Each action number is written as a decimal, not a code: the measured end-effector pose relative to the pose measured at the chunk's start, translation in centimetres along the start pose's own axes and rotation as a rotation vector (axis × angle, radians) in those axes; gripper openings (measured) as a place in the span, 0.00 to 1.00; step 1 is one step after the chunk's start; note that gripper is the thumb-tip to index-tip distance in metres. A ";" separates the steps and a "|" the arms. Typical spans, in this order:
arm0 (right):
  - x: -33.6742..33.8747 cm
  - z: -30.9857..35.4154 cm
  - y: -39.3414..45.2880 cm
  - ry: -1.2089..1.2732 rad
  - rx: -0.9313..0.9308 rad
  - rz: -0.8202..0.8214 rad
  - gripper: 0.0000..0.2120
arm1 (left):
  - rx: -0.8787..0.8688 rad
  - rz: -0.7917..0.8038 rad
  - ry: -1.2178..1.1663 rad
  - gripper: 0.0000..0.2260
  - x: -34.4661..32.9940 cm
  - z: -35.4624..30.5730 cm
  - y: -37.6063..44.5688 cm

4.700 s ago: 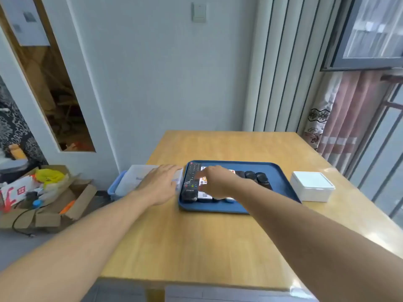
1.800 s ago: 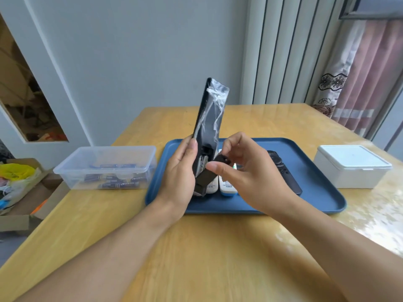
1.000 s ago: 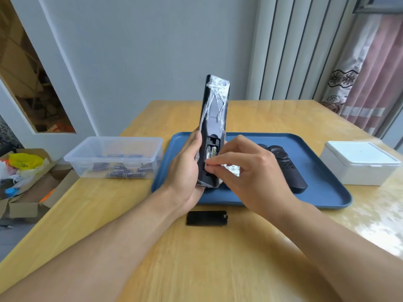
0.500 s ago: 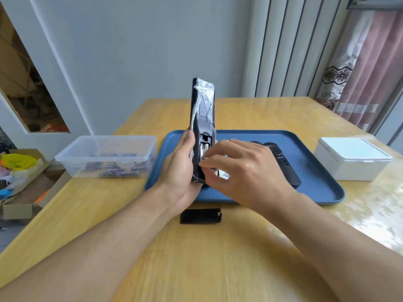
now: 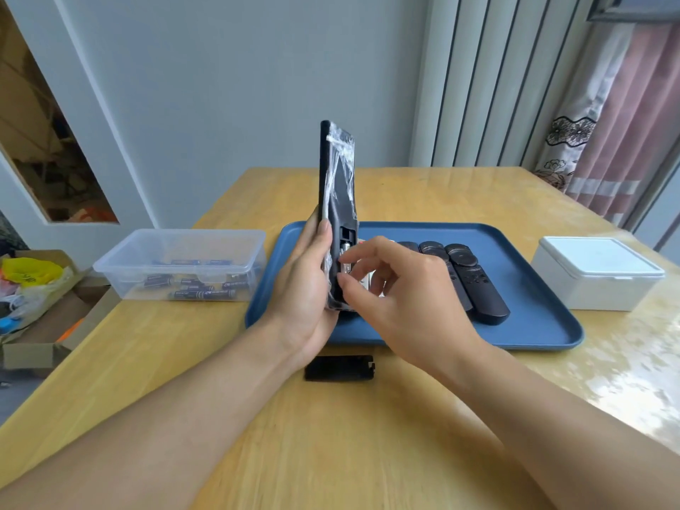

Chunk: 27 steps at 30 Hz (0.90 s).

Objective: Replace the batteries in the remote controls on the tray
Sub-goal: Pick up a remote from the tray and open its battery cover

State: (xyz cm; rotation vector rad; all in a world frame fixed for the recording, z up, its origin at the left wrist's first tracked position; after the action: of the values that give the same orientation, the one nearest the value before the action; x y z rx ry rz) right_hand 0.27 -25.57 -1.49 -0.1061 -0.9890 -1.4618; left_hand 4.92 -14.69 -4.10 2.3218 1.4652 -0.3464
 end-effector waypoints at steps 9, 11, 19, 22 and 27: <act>-0.5 -1.6 0.1 0.493 -0.339 0.116 0.11 | -0.072 0.006 0.014 0.16 0.1 -0.3 0.3; -0.8 -1.9 0.2 0.711 -0.381 0.098 0.11 | -0.062 0.004 0.020 0.15 0.5 -0.5 0.4; 0.9 -1.3 0.3 0.259 -0.206 0.063 0.15 | 0.056 -0.014 -0.025 0.19 1.1 -0.4 0.7; 1.5 -0.7 0.5 -0.023 -0.034 0.009 0.04 | 0.096 0.030 -0.056 0.21 0.7 -0.2 0.6; 1.7 -2.0 0.5 -0.008 0.005 -0.080 0.08 | 0.076 0.078 -0.052 0.19 0.4 0.1 0.5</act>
State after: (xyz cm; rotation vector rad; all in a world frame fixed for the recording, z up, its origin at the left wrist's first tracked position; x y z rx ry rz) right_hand 1.37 -27.96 -1.42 -0.0694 -1.0126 -1.5331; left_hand 5.51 -14.64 -4.28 2.4029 1.3549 -0.4440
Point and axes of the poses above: each hand's wrist, its own y-axis towards the middle knuckle, its own x-axis out of the back of the hand, z = x × y, the point moved 6 cm from there along y, towards the middle knuckle, and after that the axes turned 10 degrees about z, right-handed, at the moved point
